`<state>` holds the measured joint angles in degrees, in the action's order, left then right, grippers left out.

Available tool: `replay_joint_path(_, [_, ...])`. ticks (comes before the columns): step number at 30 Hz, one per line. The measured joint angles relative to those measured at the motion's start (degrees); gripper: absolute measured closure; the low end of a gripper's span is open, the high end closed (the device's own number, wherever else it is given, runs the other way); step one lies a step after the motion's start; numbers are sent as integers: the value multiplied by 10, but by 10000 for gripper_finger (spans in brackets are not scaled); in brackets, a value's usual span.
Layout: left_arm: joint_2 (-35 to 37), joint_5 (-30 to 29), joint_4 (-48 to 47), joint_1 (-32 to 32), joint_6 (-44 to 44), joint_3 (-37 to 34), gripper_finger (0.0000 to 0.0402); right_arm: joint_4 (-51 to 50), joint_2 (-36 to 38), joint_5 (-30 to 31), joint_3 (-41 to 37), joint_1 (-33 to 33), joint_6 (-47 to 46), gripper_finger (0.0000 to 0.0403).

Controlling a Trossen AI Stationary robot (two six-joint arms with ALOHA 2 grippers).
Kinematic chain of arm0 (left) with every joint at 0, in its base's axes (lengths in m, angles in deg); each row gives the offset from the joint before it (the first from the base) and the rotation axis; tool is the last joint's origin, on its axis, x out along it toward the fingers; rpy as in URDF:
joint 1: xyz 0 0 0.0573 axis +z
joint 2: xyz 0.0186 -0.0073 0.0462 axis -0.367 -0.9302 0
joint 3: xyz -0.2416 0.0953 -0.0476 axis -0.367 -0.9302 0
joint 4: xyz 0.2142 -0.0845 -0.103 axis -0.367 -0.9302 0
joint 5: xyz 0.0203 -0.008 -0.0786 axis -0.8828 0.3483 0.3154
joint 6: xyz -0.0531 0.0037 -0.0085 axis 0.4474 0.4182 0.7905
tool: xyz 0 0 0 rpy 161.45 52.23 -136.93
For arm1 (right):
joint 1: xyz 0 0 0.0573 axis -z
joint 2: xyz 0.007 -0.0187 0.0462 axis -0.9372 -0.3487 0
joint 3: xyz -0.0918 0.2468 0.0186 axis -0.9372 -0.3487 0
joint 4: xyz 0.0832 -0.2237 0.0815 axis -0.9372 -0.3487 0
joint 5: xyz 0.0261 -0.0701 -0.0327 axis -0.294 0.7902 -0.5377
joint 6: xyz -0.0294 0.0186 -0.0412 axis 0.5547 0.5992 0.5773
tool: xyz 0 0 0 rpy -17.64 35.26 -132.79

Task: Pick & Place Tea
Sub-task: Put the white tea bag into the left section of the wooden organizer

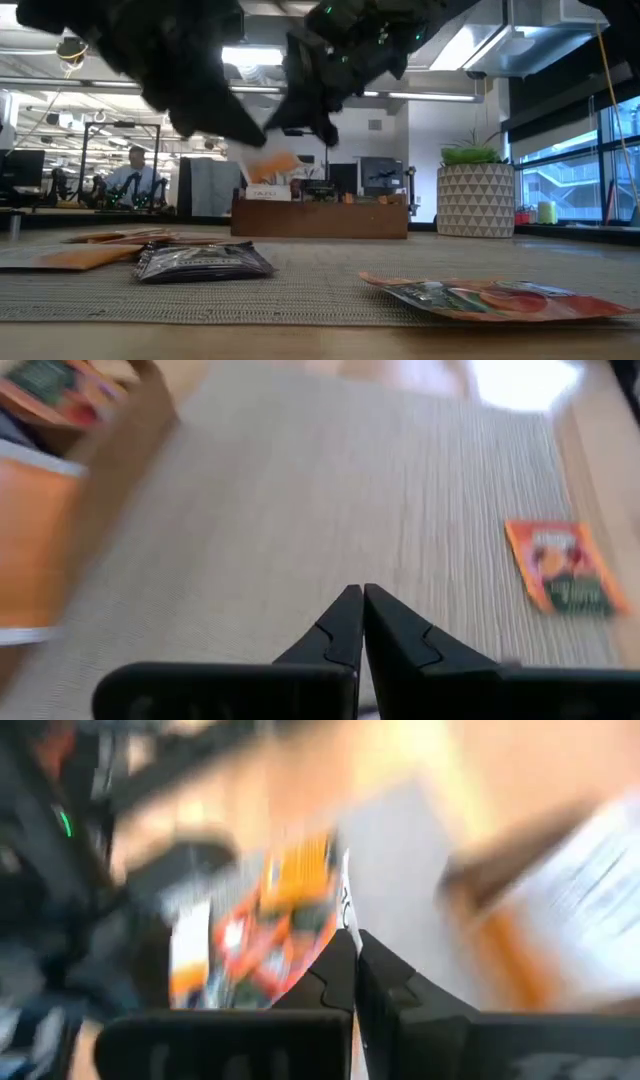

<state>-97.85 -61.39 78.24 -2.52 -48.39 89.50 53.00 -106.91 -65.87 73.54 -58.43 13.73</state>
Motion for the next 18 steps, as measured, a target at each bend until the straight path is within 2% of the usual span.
replay_joint_path(3, [33,-15,-8,2,0,0,389,51,19,29,0,26,13,399])
replay_joint_path(9, [55,-19,-45,-1,8,1,391,99,18,33,-7,61,13,399])
replay_joint_path(18, [55,-27,-56,-1,26,1,391,144,14,47,-65,53,12,399])
